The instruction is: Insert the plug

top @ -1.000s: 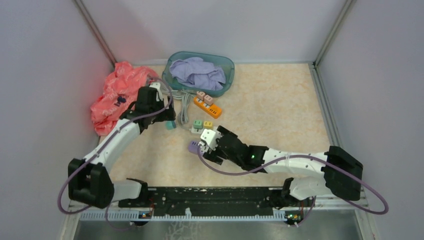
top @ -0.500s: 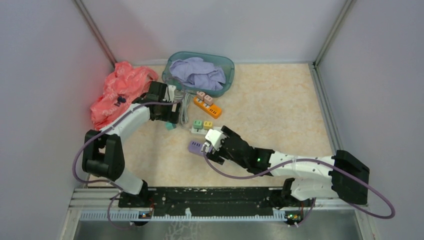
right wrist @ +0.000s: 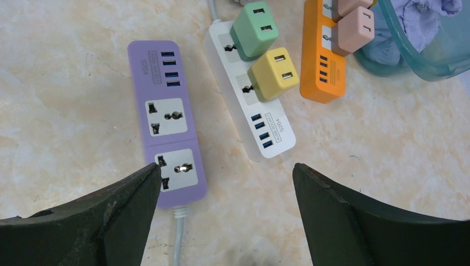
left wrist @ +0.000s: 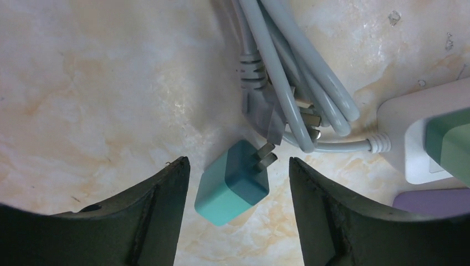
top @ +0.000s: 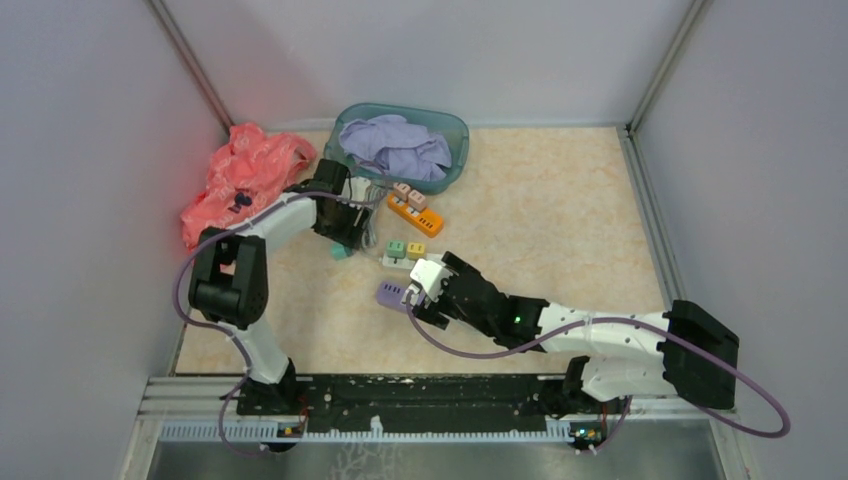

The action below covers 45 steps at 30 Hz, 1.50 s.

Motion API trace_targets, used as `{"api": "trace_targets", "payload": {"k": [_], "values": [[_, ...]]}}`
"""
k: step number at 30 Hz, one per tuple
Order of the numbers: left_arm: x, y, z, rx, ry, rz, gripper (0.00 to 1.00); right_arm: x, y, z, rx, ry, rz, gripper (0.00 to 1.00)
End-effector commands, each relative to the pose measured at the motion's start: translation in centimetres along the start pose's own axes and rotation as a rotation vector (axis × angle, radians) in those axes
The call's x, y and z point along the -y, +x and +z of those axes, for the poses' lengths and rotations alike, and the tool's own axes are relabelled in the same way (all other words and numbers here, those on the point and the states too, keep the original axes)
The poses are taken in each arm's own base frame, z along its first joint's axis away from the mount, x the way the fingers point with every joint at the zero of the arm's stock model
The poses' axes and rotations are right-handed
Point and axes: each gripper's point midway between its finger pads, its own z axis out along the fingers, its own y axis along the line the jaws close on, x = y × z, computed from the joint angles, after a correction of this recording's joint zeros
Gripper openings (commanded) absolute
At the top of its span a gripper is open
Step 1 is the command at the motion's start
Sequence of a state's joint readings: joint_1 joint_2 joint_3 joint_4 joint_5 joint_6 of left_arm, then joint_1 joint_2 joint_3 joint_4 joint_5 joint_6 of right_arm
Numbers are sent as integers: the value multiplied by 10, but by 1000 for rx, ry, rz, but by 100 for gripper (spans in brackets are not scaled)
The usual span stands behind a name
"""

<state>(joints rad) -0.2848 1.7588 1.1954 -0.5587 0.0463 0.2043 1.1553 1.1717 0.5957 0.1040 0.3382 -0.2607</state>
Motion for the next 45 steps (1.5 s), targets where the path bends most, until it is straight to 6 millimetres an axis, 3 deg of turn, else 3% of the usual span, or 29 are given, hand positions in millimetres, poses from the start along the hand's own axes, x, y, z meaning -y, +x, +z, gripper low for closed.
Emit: {"api": "trace_targets", "payload": {"k": [1, 9, 19, 21, 25, 29, 38, 45], "values": [[8, -2, 5, -36, 41, 63, 69, 6, -11, 0, 35, 18, 13, 88], [8, 14, 15, -110, 19, 64, 55, 6, -10, 1, 27, 19, 6, 88], [7, 10, 12, -121, -13, -41, 20, 9, -11, 1, 29, 31, 8, 88], [9, 8, 8, -113, -10, -77, 17, 10, -13, 0, 36, 33, 12, 88], [15, 1, -6, -75, -1, -161, 13, 11, -16, -1, 39, 38, 16, 88], [21, -9, -24, -3, 12, -278, 0, 15, -18, -3, 42, 56, 18, 88], [51, -39, -75, 198, 160, -518, 0, 21, -36, -6, 97, 63, 10, 88], [64, -50, -115, 306, 243, -729, 0, 24, -54, -6, 152, 62, -4, 88]]}}
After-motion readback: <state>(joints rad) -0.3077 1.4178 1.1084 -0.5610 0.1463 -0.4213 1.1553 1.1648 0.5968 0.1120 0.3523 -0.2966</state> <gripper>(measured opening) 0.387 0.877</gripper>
